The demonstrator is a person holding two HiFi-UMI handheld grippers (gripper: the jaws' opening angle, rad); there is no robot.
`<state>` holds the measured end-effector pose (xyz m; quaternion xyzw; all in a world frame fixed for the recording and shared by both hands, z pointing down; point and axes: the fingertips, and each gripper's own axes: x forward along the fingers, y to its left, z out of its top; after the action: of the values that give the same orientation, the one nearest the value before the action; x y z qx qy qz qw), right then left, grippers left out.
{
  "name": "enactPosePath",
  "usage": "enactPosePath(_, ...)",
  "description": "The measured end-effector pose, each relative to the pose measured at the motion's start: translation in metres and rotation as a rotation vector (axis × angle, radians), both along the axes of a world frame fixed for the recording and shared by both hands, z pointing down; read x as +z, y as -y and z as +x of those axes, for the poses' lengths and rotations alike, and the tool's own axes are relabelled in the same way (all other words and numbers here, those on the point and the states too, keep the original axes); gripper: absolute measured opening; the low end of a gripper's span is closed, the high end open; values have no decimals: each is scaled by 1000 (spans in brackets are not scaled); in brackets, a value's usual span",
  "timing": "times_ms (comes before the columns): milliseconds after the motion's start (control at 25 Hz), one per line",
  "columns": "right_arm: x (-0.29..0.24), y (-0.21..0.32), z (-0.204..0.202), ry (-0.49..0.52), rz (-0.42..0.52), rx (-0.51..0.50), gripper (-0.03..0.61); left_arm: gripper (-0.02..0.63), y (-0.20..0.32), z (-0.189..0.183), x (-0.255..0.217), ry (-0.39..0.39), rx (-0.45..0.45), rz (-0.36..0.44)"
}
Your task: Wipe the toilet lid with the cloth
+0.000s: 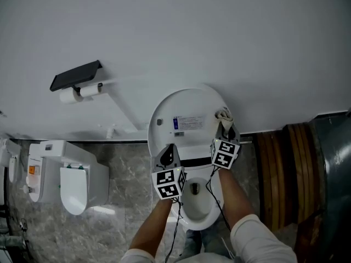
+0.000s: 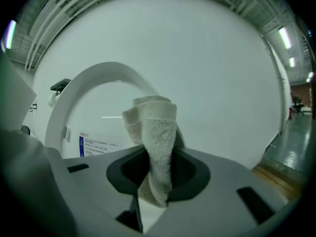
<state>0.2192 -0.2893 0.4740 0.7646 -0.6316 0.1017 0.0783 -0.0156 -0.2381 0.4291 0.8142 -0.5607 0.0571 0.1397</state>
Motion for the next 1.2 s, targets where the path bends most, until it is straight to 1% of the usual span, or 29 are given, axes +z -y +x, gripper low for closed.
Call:
enactPosePath(120,4,0,8,-10,-16,11,84,14,1,-4,-2,0,-5,3)
enactPosePath(200,2,-1,5,0,-3,6,84,14,3,-10,-3,-6,-16,7)
enactPosePath(240,0,-2,-3,14,15,-14,84,14,4,-14,-4,-10,-23,10)
enactPosePath(320,-3,-7,-34,43,66,-111,84,14,5,-23,-4,-13,-38,15)
enactPosePath(400,-3,-13,-79,65,110,-250,84,14,5,-34,-1,-9,-53,17)
enactPosePath(480,1,-16,-129,79,135,-389,84,14,5,-48,5,-2,-72,12)
enactPosePath(600,19,-18,-200,86,127,-558,84,14,5,-75,21,3,-110,-3)
enactPosePath(720,40,-13,-248,85,95,-655,84,14,4,-96,41,12,-135,-22)
enactPosePath(880,63,-4,-282,47,60,-727,84,14,2,-113,66,-4,-152,-46)
enactPosePath(1000,75,4,-297,29,34,-756,84,14,5,-122,83,-14,-162,-66)
enactPosePath(1080,83,9,-299,18,16,-748,84,14,5,-123,91,-26,-166,-77)
enactPosePath(1200,88,16,-294,20,2,-711,84,14,4,-121,98,-35,-168,-85)
